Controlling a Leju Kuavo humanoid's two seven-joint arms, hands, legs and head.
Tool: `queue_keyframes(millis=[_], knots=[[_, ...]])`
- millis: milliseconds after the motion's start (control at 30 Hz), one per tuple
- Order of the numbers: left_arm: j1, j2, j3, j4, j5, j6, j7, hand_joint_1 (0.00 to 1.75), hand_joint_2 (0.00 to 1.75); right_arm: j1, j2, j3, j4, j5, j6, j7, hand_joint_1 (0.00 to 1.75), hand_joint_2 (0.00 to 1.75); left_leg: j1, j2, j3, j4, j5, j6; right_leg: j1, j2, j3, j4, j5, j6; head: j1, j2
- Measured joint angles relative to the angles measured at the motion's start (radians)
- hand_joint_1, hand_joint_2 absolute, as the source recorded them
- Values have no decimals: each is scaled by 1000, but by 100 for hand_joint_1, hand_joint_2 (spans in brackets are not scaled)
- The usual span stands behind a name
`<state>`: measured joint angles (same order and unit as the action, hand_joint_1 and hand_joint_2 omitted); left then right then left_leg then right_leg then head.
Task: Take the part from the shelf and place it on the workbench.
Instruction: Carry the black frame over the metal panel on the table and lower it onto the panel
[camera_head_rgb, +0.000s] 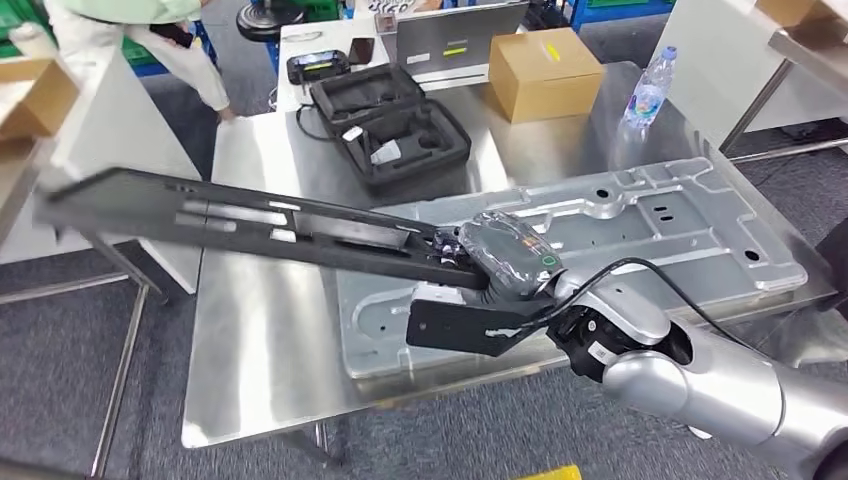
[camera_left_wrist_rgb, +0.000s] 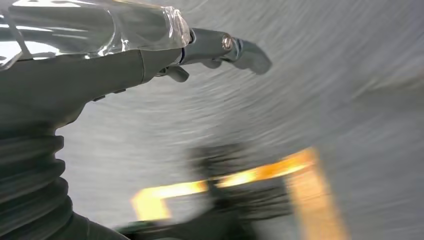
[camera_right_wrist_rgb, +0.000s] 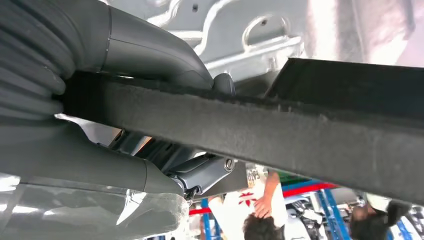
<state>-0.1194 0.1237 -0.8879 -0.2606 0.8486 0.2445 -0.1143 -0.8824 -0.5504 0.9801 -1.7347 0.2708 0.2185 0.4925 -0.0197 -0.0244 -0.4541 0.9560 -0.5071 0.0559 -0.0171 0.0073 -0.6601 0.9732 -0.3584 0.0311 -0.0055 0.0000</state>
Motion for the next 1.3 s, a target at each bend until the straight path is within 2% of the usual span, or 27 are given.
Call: queue_keyframes(millis=[67, 167, 200, 233, 267, 333, 367, 400, 500, 567, 600, 667, 700, 733, 767, 833, 867, 900, 933, 1000, 1067, 1100, 1167, 1200, 1233, 1267, 1300], knots=[[-2, 15, -52, 0, -92, -77, 151, 0, 175, -16, 20, 6, 12, 0, 4, -33, 175, 175, 4, 3, -45, 79, -7, -9, -3, 1, 14, -5, -10, -10, -1, 0], [-3, 37, -126, 0, -141, -167, 292, 0, 175, -27, 54, 23, 42, -1, 11, -63, 175, 175, 11, 6, -183, 269, -68, -24, -4, 1, 39, -9, -34, -15, -2, 0], [-3, 42, -146, 0, -139, -189, 309, 0, 175, -27, 62, 30, 52, -4, 14, -67, 175, 175, 12, 6, -218, 296, -81, -27, -4, 0, 49, -9, -43, -14, -2, 0], [-2, 48, -163, 0, -135, -206, 314, 0, 175, -27, 67, 35, 60, -7, 19, -69, 175, 175, 13, 7, -235, 288, -70, -29, -4, -1, 61, -9, -52, -13, -2, 0], [-1, 52, -176, 0, -131, -218, 312, 0, 175, -27, 71, 40, 66, -12, 23, -71, 175, 175, 13, 7, -233, 243, -32, -30, -3, -2, 74, -9, -61, -12, -2, 0], [-1, 60, -198, 0, -128, -229, 302, 0, 175, -31, 77, 45, 76, -19, 31, -72, 175, 175, 12, 9, -196, 97, 81, -24, -2, -3, 99, -10, -77, -9, -2, 0], [-3, 63, -207, 0, -127, -233, 297, 0, 175, -34, 79, 47, 81, -24, 38, -71, 175, 175, 9, 10, -178, 38, 114, -20, -1, -1, 107, -12, -83, -7, -2, 0], [-5, 66, -216, 0, -127, -237, 293, 0, 175, -37, 81, 49, 85, -29, 49, -68, 175, 175, 6, 11, -165, 3, 133, -16, 0, 1, 112, -13, -88, -3, -2, 0], [-9, 70, -237, 0, -123, -249, 277, 0, 175, -42, 84, 62, 99, -51, 89, -52, 175, 175, 3, 14, -149, -13, 137, -5, 0, 4, 120, -16, -100, 13, -2, 0], [-11, 72, -245, 0, -120, -257, 268, 0, 175, -45, 81, 69, 109, -66, 110, -42, 175, 175, 10, 14, -135, -23, 138, 8, 2, 2, 102, 31, -130, 20, -1, 0], [-11, 72, -248, 0, -120, -260, 265, 0, 175, -46, 79, 72, 114, -74, 117, -38, 175, 175, 12, 14, -129, -26, 137, 13, 2, 1, 75, 85, -156, 22, 0, 0], [-13, 73, -256, 0, -122, -264, 262, 0, 175, -46, 75, 84, 123, -87, 129, -31, 175, 175, 12, 14, -123, -27, 131, 20, 3, 1, -7, 232, -209, 25, 1, 0], [-13, 73, -259, 0, -123, -265, 261, 0, 175, -45, 73, 90, 128, -93, 135, -27, 175, 175, 12, 13, -120, -26, 128, 21, 3, 1, -40, 279, -215, 27, 1, 0], [-13, 73, -263, 0, -123, -267, 260, 0, 175, -45, 71, 97, 133, -98, 140, -24, 175, 175, 12, 12, -117, -26, 125, 21, 2, 1, -57, 292, -203, 28, 1, 0], [-12, 73, -266, 0, -123, -268, 258, 0, 175, -45, 68, 103, 137, -102, 145, -19, 175, 175, 13, 10, -112, -25, 121, 19, 1, 1, -48, 255, -169, 28, 1, 0], [-11, 74, -270, 0, -125, -269, 254, 0, 175, -49, 63, 111, 143, -111, 153, -8, 175, 175, 11, 6, -102, -19, 108, 11, -1, 0, 15, 101, -85, 28, 2, 0], [-12, 75, -272, 0, -126, -269, 252, 0, 175, -51, 61, 115, 146, -115, 157, -2, 175, 175, 9, 5, -100, -14, 101, 7, -1, 0, 43, 37, -57, 25, 1, 0], [-12, 76, -273, 0, -126, -269, 251, 0, 175, -54, 59, 119, 148, -118, 160, 4, 175, 175, 8, 5, -101, -9, 95, 2, 1, 1, 60, 0, -45, 21, 1, 0], [-13, 78, -274, 0, -127, -269, 249, 0, 175, -55, 58, 123, 150, -121, 163, 7, 175, 175, 6, 4, -102, -7, 91, -2, 3, 1, 64, -10, -47, 17, 1, 0], [-12, 82, -277, 0, -128, -269, 247, 0, 175, -57, 54, 131, 154, -124, 166, 13, 175, 175, 9, 5, -104, -3, 85, -7, 4, 1, 63, -12, -47, 7, 1, 0], [-12, 85, -279, 0, -128, -271, 245, 0, 175, -61, 50, 137, 158, -128, 167, 17, 175, 175, 12, 7, -122, 39, 56, -18, -1, 0, 64, -14, -46, -2, -1, 0], [-12, 86, -280, 0, -128, -272, 242, 0, 175, -62, 49, 140, 159, -132, 167, 18, 131, 131, 15, 8, -147, 93, 27, -24, -3, 0, 64, -15, -45, -5, -2, 0], [-13, 87, -283, 0, -128, -277, 233, 0, 175, -63, 46, 147, 161, -146, 171, 21, 44, 44, 22, 10, -216, 237, -36, -35, -4, -1, 64, -14, -47, -7, -4, 0], [-12, 87, -284, 0, -129, -278, 227, 0, 175, -63, 44, 153, 163, -153, 174, 25, 0, 0, 25, 11, -245, 291, -51, -39, -4, -1, 64, -14, -48, -7, -4, 0], [-11, 87, -285, 0, -129, -277, 220, 0, 131, -63, 41, 159, 164, -160, 178, 31, 0, 0, 28, 12, -256, 308, -48, -41, -5, -1, 65, -14, -49, -6, -4, 0], [-11, 88, -286, 0, -127, -272, 212, 0, 87, -63, 38, 165, 165, -167, 182, 40, 0, 0, 30, 13, -247, 282, -26, -43, -6, -1, 66, -14, -50, -5, -4, 0], [-10, 88, -286, 0, -120, -262, 202, 0, 44, -64, 34, 170, 166, -174, 185, 51, 0, 0, 32, 14, -219, 219, 9, -44, -8, -1, 68, -14, -51, -3, -4, 0]])
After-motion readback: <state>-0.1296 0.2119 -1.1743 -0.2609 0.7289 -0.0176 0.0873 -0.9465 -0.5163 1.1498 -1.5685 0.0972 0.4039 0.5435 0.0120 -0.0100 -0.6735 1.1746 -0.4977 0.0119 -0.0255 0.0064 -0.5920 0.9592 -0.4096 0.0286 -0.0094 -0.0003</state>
